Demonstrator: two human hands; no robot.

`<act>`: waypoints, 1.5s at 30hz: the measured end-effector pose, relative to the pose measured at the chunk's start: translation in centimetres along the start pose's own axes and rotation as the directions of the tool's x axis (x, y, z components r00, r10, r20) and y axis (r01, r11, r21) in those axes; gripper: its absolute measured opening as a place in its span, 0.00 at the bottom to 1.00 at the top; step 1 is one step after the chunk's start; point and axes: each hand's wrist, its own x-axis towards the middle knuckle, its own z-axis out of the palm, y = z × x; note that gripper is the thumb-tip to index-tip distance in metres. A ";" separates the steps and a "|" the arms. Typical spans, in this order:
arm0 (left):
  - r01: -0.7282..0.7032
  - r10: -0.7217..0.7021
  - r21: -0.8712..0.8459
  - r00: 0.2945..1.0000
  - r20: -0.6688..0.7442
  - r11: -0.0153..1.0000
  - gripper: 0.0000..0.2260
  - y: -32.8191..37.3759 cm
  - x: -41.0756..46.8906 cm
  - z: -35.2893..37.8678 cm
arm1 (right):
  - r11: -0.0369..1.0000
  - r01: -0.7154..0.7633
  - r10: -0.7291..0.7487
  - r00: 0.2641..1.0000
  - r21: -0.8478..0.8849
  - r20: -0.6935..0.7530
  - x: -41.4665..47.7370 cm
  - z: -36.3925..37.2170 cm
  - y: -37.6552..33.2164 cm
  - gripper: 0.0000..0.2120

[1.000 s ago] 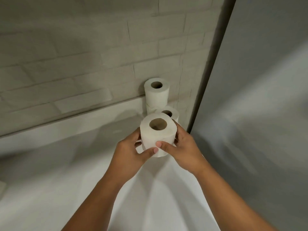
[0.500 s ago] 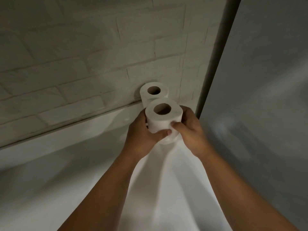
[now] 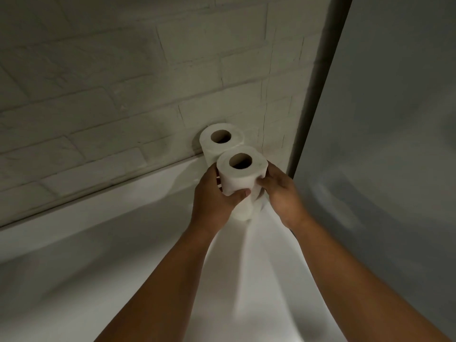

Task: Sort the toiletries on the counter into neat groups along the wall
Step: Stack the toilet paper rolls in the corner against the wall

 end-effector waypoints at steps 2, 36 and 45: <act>0.003 -0.003 -0.001 1.000 -0.014 1.000 0.37 0.4 0.0 0.4 | 1.000 -0.006 0.006 1.000 0.020 -0.009 0.1 0.1 0.0 0.20; -0.049 0.053 0.270 0.999 -0.005 0.962 0.30 5.4 -8.1 -7.2 | 0.660 0.320 -0.370 0.926 -0.679 0.077 -7.3 3.2 -6.1 0.30; -0.016 0.069 0.301 0.984 -0.167 0.954 0.23 1.3 -17.9 -18.0 | 0.713 0.447 -0.300 0.891 -0.540 0.342 -14.6 13.4 -5.5 0.21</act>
